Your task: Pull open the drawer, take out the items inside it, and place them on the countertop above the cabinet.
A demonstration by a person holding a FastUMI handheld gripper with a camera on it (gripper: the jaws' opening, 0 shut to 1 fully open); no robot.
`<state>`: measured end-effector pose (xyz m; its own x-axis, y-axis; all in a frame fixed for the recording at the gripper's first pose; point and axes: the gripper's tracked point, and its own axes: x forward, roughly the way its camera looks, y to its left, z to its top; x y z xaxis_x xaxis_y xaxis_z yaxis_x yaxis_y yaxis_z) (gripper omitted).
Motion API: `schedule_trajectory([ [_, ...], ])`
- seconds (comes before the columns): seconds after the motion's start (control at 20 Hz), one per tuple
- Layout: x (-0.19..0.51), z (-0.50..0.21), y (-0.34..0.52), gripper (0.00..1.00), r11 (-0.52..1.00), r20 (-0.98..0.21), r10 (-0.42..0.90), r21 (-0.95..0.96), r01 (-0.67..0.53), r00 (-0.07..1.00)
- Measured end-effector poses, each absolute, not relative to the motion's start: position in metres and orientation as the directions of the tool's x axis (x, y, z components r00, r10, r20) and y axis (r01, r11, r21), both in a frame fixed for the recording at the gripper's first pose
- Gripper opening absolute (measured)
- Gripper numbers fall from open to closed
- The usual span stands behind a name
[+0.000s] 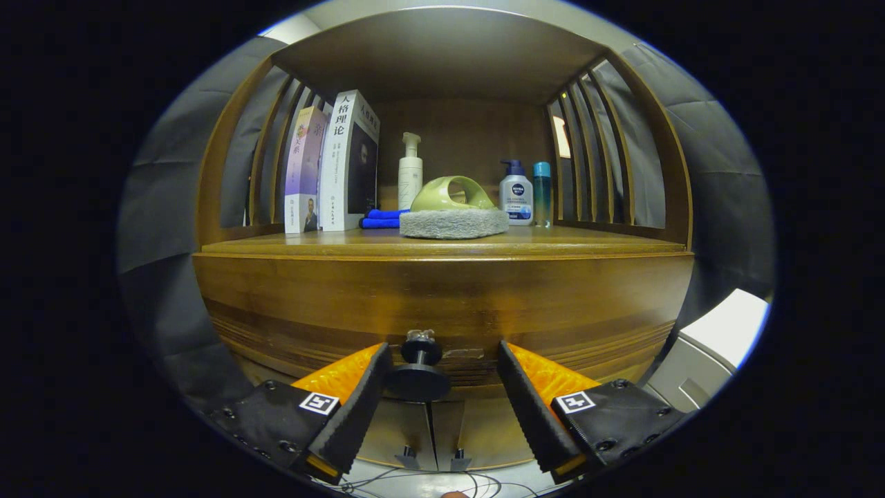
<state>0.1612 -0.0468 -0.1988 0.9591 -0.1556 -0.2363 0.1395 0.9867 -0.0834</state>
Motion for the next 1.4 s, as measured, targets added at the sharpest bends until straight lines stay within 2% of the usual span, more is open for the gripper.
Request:
schedule_trajectory([
  [0.65, 0.049, -0.058, -0.017, 0.98, 0.996, -0.04, -0.019, -0.09, 0.015, 0.999],
  [1.4, -0.036, -0.03, -0.027, 0.98, 0.998, -0.026, -0.028, -0.052, 0.027, 0.999],
])
